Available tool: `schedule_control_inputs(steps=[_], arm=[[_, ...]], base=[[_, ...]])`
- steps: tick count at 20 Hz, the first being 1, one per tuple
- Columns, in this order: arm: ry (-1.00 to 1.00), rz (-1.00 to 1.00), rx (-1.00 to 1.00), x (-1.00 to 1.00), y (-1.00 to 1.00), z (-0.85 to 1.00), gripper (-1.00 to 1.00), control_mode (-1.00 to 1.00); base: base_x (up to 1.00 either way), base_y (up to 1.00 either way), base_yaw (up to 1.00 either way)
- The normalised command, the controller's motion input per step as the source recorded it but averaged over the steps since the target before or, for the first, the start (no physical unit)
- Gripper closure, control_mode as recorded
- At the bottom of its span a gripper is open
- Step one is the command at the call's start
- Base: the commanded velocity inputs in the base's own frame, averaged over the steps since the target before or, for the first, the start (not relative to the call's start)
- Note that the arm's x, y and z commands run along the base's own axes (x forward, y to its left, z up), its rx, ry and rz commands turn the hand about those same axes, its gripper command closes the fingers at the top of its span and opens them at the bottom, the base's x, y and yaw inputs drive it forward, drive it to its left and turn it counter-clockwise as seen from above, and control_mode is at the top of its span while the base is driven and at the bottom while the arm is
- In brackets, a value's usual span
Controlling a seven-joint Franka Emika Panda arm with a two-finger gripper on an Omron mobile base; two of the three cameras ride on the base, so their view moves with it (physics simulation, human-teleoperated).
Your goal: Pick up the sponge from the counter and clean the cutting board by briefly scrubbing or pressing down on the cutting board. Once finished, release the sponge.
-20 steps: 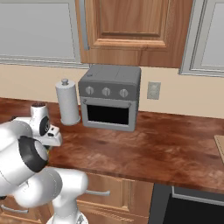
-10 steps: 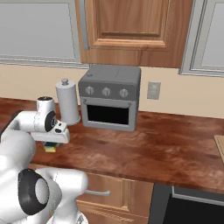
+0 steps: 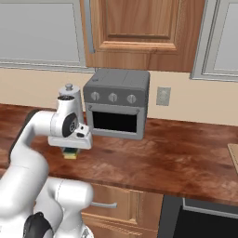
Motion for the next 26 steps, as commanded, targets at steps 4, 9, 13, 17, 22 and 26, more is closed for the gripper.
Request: schedule_control_inputs(steps=[4,9,13,17,22,26], arm=[[0.0,0.0,0.0,-0.33,-0.38,0.31,1.0,-1.0],[0.0,-0.02,0.0,-0.11,-0.3,0.24,1.0,-1.0],[0.0,-0.02,0.0,0.0,-0.28,0.18,1.0,-1.0],[0.0,-0.04,0.0,0.0,-0.14,0.18,1.0,-1.0],[0.0,-0.02,0.0,0.0,-0.06,0.05,1.0,-1.0],[0.0,-0.01,0.0,0.0,-0.01,0.03,1.0,-1.0]], base=[[0.0,0.0,0.0],[0.0,0.0,0.0],[0.0,0.0,0.0],[0.0,0.0,0.0],[0.0,0.0,0.0],[0.0,0.0,0.0]])
